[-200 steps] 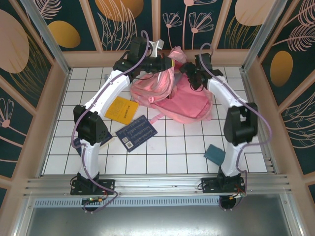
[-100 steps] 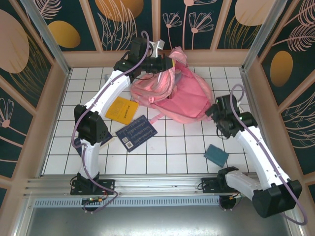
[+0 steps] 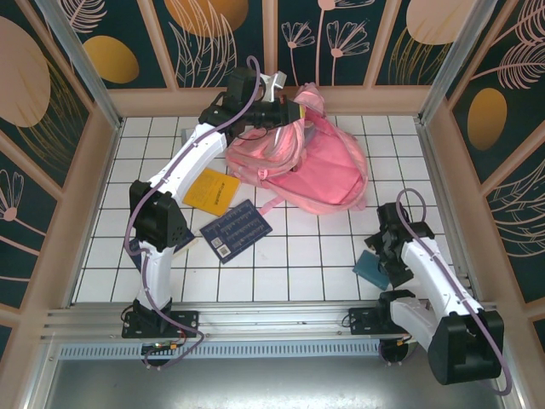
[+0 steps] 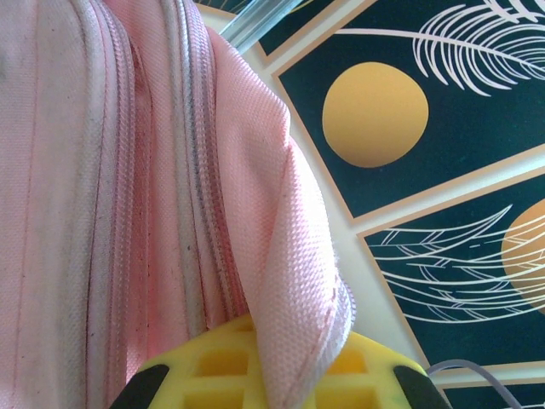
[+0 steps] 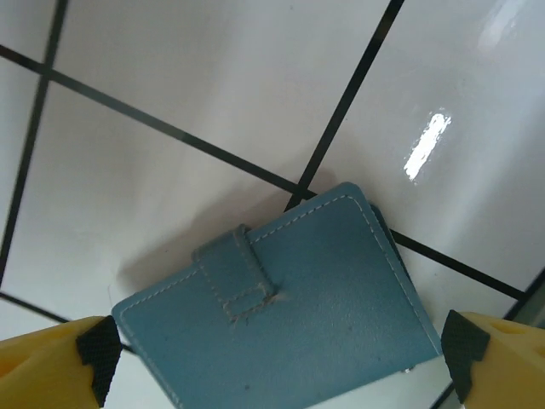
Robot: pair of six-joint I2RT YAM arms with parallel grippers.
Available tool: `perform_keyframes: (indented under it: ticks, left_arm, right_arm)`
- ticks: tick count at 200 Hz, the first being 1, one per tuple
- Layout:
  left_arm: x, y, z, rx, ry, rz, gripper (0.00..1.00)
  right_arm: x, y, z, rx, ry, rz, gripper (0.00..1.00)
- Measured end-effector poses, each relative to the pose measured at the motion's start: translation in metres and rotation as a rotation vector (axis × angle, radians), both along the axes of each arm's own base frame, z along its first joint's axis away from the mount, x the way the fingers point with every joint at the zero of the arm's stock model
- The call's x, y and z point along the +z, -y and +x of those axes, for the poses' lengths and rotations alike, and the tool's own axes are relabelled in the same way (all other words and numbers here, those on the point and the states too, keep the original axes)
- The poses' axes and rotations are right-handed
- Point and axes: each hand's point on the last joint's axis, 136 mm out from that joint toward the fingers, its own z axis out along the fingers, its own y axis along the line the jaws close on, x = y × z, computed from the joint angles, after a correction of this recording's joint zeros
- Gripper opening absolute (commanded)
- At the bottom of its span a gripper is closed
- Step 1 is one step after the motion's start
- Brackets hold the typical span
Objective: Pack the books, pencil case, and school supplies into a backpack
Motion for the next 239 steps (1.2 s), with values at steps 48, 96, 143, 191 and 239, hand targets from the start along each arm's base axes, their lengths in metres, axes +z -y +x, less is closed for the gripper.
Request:
perform_keyframes:
  ticks: [48, 96, 143, 191, 239]
  left_arm:
    - [-0.001, 0.0, -0.002, -0.007, -0.004, -0.001, 0.0]
    - [-0.002, 0.001, -0.002, -0.012, 0.0, -0.009, 0.0]
    - [-0.003, 0.002, -0.001, -0.011, -0.003, -0.019, 0.0]
    - [-0.005, 0.003, -0.001, -0.014, -0.007, -0.021, 0.0]
    - [-0.005, 0.003, -0.001, -0.015, -0.005, -0.023, 0.0]
  right_arm:
    - [-0.029, -0.014, 0.002, 0.026, 0.015, 0.088, 0.98]
    - [-0.02, -0.044, 0.022, 0.154, 0.165, 0.173, 0.96]
    - [0.002, -0.109, 0.06, 0.329, 0.345, 0.428, 0.95]
    - [0.011, -0.104, 0.06, 0.387, 0.354, 0.371, 0.9]
    - [0.013, -0.097, 0.059, 0.463, 0.368, 0.316, 0.84]
